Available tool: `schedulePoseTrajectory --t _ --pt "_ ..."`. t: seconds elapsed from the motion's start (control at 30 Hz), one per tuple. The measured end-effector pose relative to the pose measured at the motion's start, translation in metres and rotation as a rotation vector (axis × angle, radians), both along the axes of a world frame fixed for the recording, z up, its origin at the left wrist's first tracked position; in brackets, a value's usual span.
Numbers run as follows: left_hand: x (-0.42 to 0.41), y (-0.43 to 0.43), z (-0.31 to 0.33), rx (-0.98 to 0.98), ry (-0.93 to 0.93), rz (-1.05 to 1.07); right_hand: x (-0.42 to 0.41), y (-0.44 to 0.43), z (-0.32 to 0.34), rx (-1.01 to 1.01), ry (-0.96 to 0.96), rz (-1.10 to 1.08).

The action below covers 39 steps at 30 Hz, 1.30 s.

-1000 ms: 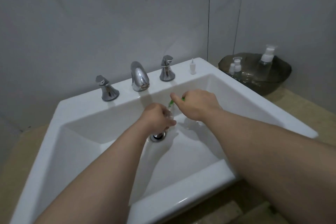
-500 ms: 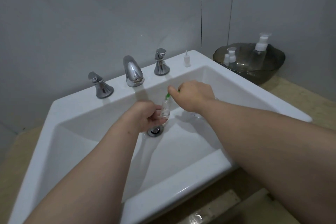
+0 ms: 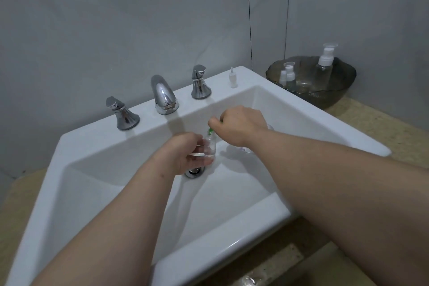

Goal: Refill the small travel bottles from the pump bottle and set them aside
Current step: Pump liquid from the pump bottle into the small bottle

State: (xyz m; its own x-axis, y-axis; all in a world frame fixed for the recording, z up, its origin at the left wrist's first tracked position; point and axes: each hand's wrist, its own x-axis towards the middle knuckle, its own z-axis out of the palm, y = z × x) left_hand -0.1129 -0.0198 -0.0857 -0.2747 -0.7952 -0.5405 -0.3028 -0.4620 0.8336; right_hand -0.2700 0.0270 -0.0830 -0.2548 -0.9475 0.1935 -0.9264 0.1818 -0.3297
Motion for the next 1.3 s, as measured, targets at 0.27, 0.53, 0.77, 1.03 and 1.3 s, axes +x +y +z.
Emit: schedulePoseTrajectory --t 0.27,0.53,0.77,1.03,1.3 --pt "0.0025 -0.0020 0.0014 -0.028 0.000 0.015 0.0023 0.0006 -0.0016 0.003 0.042 -0.029" --pt "0.0020 -0.0032 0.0007 -0.035 -0.008 0.011 0.0039 0.0002 -0.0003 -0.005 -0.004 -0.043" --pt "0.0019 -0.0027 -0.0002 -0.035 -0.006 -0.030 0.0029 0.0009 0.0019 -0.002 -0.050 -0.025" --pt "0.0012 -0.0042 -0.0035 -0.033 0.007 -0.031 0.0037 -0.0012 0.0019 0.010 -0.037 -0.019" --pt "0.0008 -0.0046 -0.0020 -0.039 0.030 -0.019 0.0029 0.0011 -0.0004 -0.016 -0.008 -0.047"
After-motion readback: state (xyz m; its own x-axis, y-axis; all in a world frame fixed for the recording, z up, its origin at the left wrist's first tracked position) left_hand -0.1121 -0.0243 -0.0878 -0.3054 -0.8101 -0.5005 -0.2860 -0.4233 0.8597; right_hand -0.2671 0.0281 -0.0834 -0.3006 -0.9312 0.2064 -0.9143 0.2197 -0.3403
